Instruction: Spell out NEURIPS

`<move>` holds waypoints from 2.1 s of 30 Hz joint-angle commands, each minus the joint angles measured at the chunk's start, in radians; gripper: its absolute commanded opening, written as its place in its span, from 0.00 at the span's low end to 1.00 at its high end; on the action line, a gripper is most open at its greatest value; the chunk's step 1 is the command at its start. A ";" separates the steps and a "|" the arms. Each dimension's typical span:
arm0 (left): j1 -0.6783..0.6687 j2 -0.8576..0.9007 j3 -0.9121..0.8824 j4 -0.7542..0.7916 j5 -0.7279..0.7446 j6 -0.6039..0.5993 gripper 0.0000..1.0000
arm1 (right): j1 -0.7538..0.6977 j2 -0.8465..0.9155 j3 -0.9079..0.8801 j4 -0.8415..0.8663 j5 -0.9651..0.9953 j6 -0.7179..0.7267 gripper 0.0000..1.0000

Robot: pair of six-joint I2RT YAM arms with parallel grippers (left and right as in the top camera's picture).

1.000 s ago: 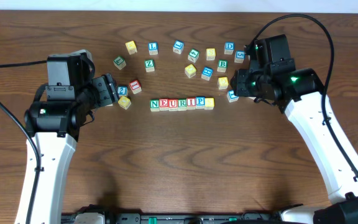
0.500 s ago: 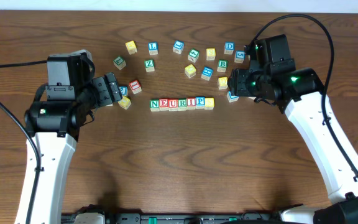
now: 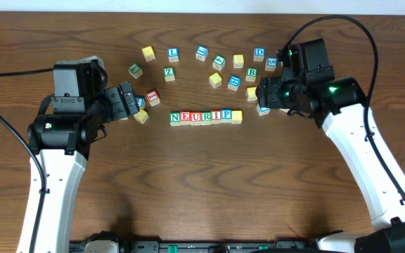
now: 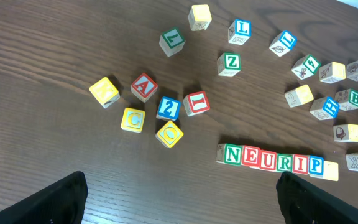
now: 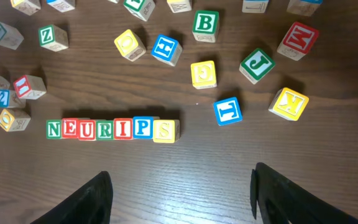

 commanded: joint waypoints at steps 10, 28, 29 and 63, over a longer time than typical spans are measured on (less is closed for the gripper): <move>0.005 0.000 0.022 -0.003 -0.005 0.010 0.96 | -0.005 -0.008 0.010 0.008 0.008 -0.007 0.73; 0.005 0.007 0.022 -0.003 -0.005 0.010 0.97 | -0.005 -0.008 0.010 0.018 0.008 -0.007 0.78; 0.005 0.008 0.022 -0.003 -0.005 0.010 0.97 | -0.005 -0.008 0.010 0.018 0.008 -0.007 0.78; 0.005 0.013 0.021 -0.003 -0.005 0.010 0.97 | -0.003 -0.008 0.010 0.019 0.008 -0.007 0.87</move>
